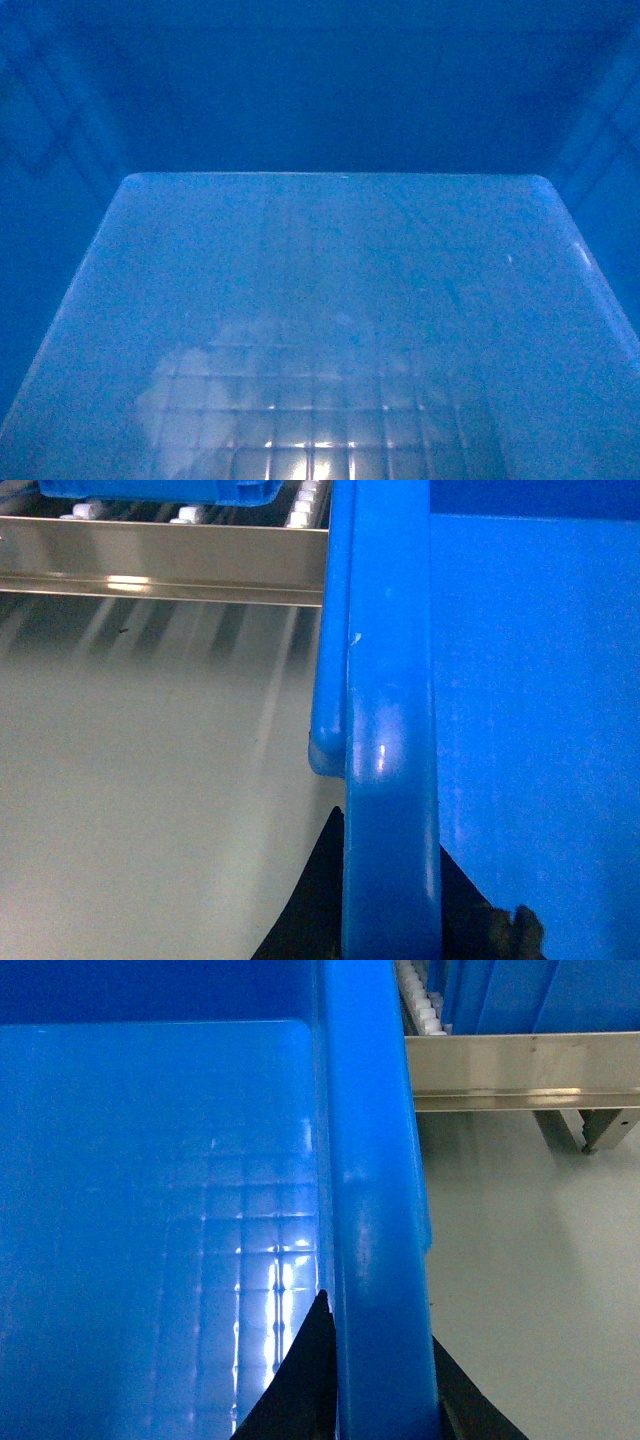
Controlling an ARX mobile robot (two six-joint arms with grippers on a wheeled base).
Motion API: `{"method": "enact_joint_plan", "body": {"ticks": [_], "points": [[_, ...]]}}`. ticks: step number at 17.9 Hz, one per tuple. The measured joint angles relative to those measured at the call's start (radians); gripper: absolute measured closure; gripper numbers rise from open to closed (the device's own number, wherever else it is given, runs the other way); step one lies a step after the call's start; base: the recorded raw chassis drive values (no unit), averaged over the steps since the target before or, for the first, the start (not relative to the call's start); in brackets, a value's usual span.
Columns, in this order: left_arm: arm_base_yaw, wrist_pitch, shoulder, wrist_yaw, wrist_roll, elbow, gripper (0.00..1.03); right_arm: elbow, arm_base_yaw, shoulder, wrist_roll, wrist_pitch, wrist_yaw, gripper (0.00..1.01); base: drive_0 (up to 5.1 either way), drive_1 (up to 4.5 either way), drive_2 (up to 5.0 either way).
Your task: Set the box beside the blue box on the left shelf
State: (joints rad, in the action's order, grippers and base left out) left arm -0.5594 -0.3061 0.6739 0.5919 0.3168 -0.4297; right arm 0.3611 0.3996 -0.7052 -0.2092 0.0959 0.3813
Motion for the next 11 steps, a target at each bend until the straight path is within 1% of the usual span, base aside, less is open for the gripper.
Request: {"method": "enact_joint_plan", "body": {"ticks": [7,11], "points": [[0.000,-0.003,-0.001,0.001,0.000,0.000,0.94,0.000,0.000,0.000,0.000,0.001,0.000,0.91,0.0,0.00,0.0],[0.000,0.000,-0.003,0.002,-0.001,0.000,0.94,0.000,0.000,0.000,0.000,-0.005,0.000,0.91,0.1,4.40,-4.3]]}}
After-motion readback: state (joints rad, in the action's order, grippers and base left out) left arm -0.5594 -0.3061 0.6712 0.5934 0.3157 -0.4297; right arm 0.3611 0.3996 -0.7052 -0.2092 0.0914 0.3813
